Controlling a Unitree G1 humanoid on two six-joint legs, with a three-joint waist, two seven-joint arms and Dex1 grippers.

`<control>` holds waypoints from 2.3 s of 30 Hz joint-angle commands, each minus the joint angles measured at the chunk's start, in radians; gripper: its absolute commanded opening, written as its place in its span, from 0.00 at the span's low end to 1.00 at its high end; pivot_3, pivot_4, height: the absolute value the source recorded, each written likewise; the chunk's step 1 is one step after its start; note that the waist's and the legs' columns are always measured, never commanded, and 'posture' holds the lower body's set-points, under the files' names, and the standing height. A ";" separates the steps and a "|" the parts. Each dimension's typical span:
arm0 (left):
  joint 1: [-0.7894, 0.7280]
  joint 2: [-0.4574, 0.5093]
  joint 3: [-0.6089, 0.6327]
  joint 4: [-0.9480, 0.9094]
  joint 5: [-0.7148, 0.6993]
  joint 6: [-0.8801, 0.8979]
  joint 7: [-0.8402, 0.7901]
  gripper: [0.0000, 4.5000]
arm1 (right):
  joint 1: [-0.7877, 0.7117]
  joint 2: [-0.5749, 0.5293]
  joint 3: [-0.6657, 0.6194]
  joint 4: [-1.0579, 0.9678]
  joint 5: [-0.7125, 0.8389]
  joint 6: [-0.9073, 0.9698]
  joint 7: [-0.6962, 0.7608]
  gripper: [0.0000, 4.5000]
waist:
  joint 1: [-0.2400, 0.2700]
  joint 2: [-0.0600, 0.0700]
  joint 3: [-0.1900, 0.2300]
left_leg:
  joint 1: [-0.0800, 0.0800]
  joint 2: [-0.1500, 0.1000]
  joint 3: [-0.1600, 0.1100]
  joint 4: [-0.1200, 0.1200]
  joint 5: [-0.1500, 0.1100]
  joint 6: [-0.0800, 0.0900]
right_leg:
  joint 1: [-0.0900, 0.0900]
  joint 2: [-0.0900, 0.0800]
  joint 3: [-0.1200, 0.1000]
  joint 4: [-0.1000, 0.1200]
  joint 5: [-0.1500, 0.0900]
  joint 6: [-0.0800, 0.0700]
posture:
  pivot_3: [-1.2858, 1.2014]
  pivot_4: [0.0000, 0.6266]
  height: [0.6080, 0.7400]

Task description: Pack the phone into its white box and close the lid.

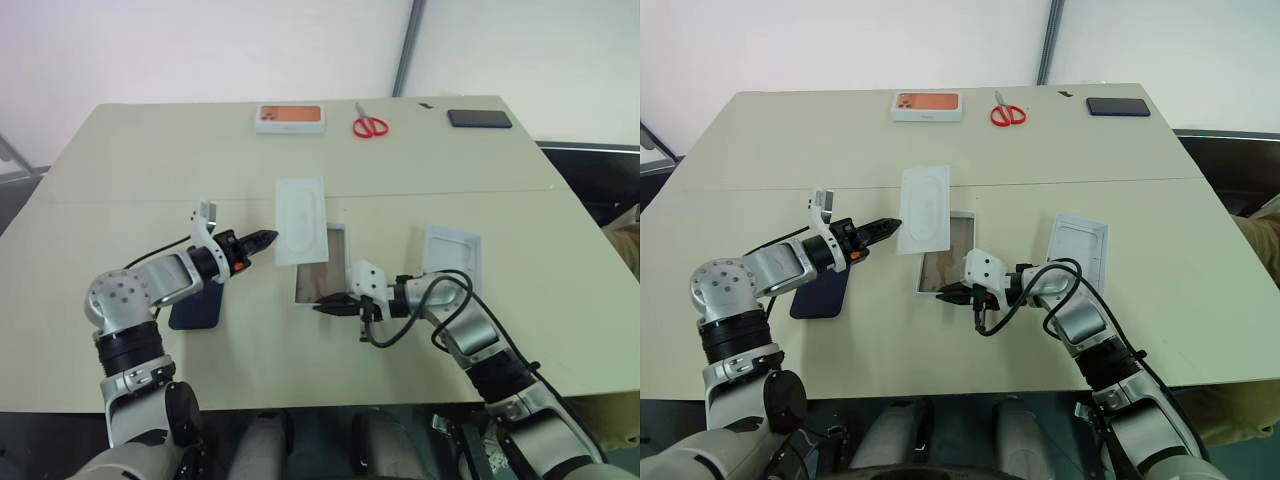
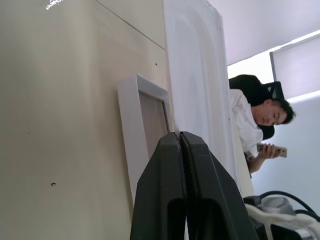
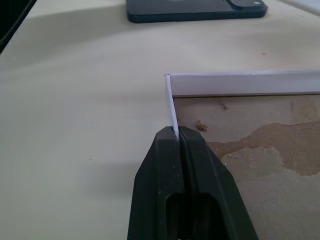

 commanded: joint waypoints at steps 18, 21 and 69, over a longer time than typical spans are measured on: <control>0.122 0.008 -0.095 -0.137 -0.022 -0.090 -0.053 0.00 | 0.053 -0.149 -0.259 -0.085 0.179 0.065 0.014 0.65 | 0.000 -0.001 0.001 | -0.002 0.000 0.000 0.000 0.000 -0.001 | -0.001 -0.001 -0.001 -0.001 0.000 0.000 | 0.52 0.24 1.00; 0.120 -0.003 -0.102 -0.143 -0.028 -0.090 -0.036 0.00 | 0.051 -0.170 -0.272 -0.042 0.151 0.037 0.009 0.65 | 0.000 -0.001 0.001 | -0.002 0.000 0.000 0.000 0.000 -0.001 | -0.001 0.000 -0.001 -0.001 0.000 0.000 | 0.52 0.24 1.00; 0.336 0.346 -0.313 -0.184 0.397 -0.811 -0.495 0.88 | -0.164 0.085 -0.086 0.137 -0.079 -0.052 -0.215 0.01 | 0.002 0.000 0.001 | -0.006 0.000 0.000 -0.001 0.001 -0.001 | -0.007 0.000 0.000 -0.001 0.000 -0.001 | 0.52 0.24 1.00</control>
